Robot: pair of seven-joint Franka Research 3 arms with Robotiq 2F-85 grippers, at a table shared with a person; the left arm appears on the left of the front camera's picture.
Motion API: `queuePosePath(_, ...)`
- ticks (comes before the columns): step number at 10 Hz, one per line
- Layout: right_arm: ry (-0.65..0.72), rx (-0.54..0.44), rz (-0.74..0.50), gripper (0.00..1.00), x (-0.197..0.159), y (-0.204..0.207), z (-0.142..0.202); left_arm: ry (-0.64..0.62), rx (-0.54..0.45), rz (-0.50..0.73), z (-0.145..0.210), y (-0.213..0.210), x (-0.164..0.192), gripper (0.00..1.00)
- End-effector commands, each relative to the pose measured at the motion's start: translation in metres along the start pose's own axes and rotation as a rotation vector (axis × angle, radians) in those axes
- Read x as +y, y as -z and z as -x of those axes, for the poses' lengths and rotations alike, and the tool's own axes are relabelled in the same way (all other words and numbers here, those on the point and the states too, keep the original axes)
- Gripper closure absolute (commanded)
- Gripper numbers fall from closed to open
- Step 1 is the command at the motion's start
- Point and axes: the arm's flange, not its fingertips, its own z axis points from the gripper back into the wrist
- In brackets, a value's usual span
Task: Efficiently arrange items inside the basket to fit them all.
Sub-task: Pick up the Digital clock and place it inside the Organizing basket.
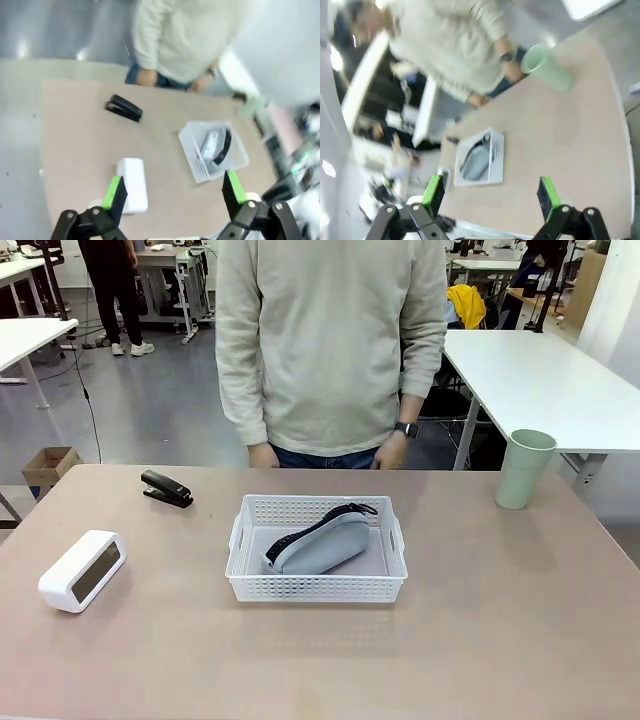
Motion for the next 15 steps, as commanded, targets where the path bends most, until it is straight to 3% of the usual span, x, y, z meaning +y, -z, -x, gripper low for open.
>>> queuePosePath(1,0.225,-0.198,-0.146,0.0,-0.107,-0.003,0.042,-0.272,-0.266,0.039,0.059,-0.007,0.062,0.0)
queuePosePath(2,0.309,-0.25,-0.14,0.0,-0.134,-0.006,0.053,-0.36,-0.321,0.069,0.077,-0.013,0.083,0.0)
queuePosePath(3,0.33,-0.232,-0.097,0.0,-0.144,0.009,0.057,-0.391,-0.291,0.047,0.084,-0.002,0.088,0.0)
queuePosePath(4,0.27,-0.193,-0.067,0.0,-0.112,-0.06,0.021,-0.291,-0.205,0.01,0.046,-0.052,0.084,0.0)
queuePosePath(15,0.27,-0.193,-0.067,0.0,-0.112,-0.06,0.021,-0.291,-0.205,0.01,0.046,-0.052,0.084,0.0)
